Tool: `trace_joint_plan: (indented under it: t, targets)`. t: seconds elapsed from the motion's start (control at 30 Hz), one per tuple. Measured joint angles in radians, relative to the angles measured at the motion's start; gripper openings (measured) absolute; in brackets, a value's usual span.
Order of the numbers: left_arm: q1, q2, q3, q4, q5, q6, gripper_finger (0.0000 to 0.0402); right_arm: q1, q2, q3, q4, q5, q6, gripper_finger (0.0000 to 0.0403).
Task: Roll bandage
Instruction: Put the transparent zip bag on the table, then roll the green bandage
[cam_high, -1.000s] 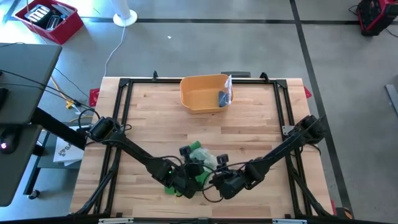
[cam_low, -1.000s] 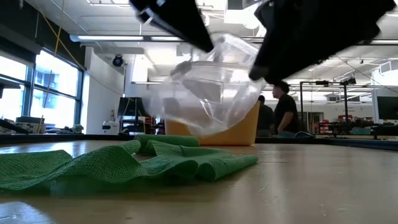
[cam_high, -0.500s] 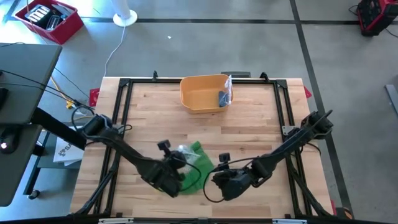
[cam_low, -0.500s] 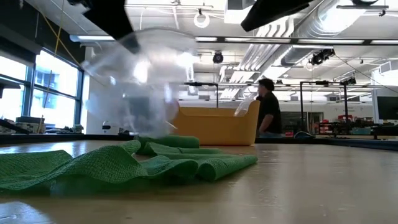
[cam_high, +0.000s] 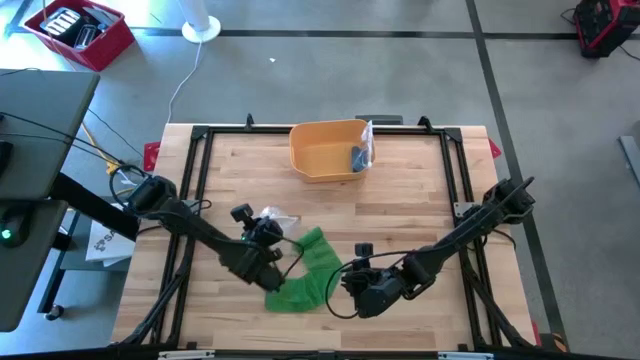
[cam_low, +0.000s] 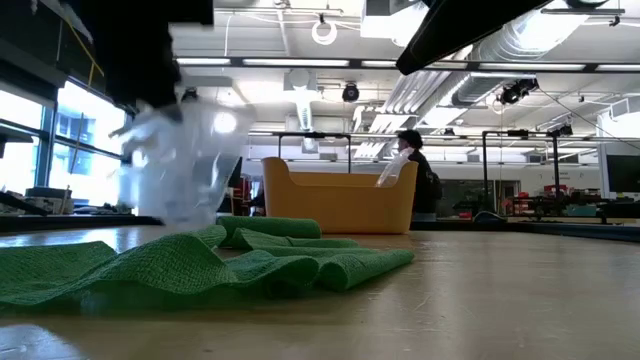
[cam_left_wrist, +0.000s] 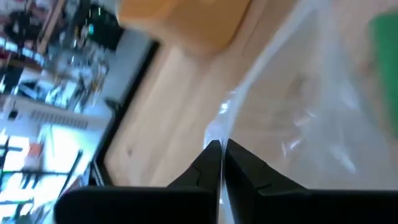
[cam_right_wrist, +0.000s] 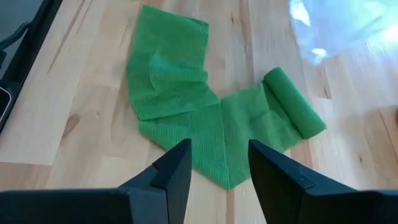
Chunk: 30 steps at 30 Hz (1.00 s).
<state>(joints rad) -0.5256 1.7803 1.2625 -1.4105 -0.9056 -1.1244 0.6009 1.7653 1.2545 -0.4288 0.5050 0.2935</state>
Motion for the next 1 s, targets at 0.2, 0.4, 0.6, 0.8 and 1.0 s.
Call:
trace_joint_plan:
  t: [0.2,0.4,0.6,0.8,1.0]
  targets:
    - [0.089,-0.024,-0.136,0.043,0.137,-0.007,0.0079,0.013,0.0,0.0,-0.037,-0.001,0.047,0.0149]
    - [0.131,-0.226,-0.213,0.175,0.233,0.052,0.0169,-0.039,-0.002,-0.072,0.005,-0.031,0.087,0.0149]
    - [0.077,-0.456,-0.272,0.375,0.274,-0.007,0.0212,-0.229,-0.002,-0.27,0.361,-0.319,0.087,0.0151]
    - [-0.034,-0.496,-0.432,0.883,0.288,-0.016,0.0203,-0.427,-0.002,-0.421,0.67,-0.475,0.188,0.0189]
    - [-0.058,-0.363,-0.605,1.406,0.279,-0.061,0.0184,-0.571,0.054,-0.452,0.749,-0.588,0.32,0.0223]
